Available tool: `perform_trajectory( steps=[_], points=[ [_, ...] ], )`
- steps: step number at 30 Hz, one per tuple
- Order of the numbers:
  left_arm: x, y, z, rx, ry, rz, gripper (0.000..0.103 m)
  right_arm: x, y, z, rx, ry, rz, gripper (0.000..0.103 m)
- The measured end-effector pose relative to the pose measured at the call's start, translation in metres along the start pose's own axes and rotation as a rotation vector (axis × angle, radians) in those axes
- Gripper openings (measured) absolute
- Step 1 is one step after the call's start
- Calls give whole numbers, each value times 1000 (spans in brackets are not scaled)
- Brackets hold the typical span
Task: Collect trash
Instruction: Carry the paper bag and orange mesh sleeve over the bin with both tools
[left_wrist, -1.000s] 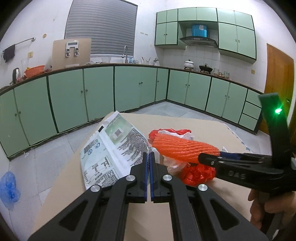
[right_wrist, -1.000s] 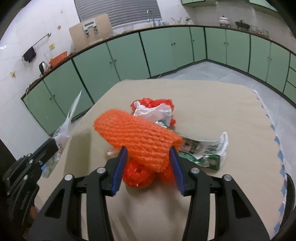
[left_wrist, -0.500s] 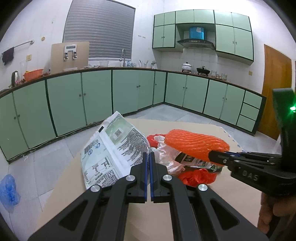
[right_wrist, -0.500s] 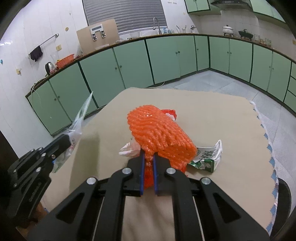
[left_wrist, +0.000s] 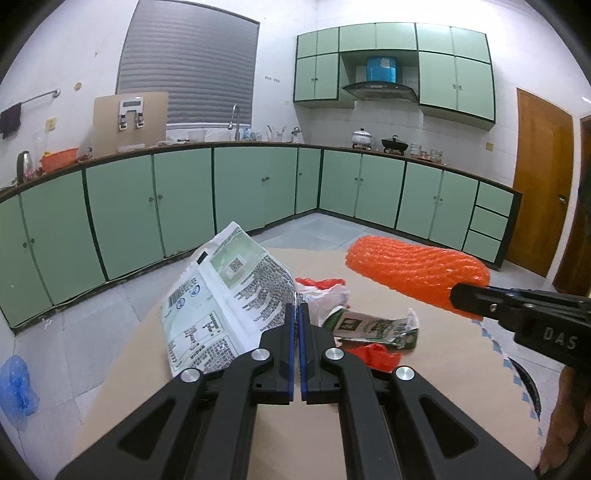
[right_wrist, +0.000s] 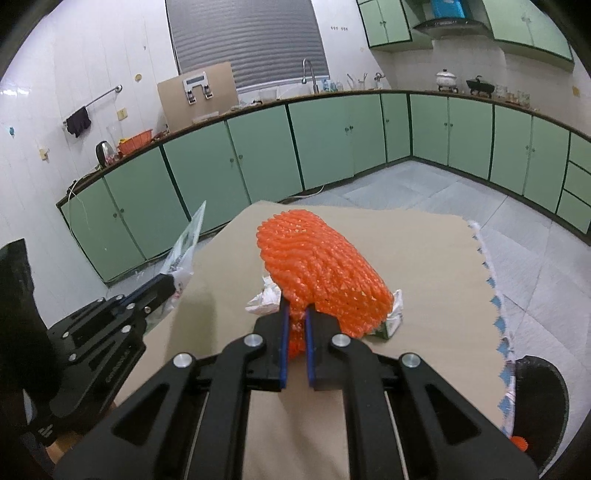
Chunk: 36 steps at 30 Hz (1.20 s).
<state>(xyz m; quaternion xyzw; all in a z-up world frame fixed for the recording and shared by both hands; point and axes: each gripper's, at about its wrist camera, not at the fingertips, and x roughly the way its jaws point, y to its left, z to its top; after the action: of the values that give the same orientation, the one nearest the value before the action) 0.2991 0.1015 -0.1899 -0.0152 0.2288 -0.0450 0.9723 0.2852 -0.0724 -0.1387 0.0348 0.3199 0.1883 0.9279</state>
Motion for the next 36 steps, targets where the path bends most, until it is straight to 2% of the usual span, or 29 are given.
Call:
perform_trajectory(
  steps=[7,10,14,19,24,28,31,36],
  points=[
    [-18,-36,12,40,-24,-51,2,-53,-27,-7,26,-56,-41,6],
    [-28,-63,17,68,-36,-92,2,-77,-46,-12,40,-78,-74,6],
    [-36,-104,22,104,-42,-164,2,-112,-80,-21,64,-104,-138,6],
    [-39,-169,20,156,-26,-291,2,-150,-136,-44,118,-116,-242,6],
    [-28,-254,8,219,31,-464,2,-181,-207,-82,212,-98,-363,6],
    [-8,-319,-11,255,114,-592,2,-193,-264,-123,302,-52,-443,6],
    [11,-356,-28,266,178,-650,2,-195,-302,-151,362,-17,-491,6],
    [38,-398,-51,318,239,-685,2,-186,-338,-183,420,23,-518,6]
  ],
)
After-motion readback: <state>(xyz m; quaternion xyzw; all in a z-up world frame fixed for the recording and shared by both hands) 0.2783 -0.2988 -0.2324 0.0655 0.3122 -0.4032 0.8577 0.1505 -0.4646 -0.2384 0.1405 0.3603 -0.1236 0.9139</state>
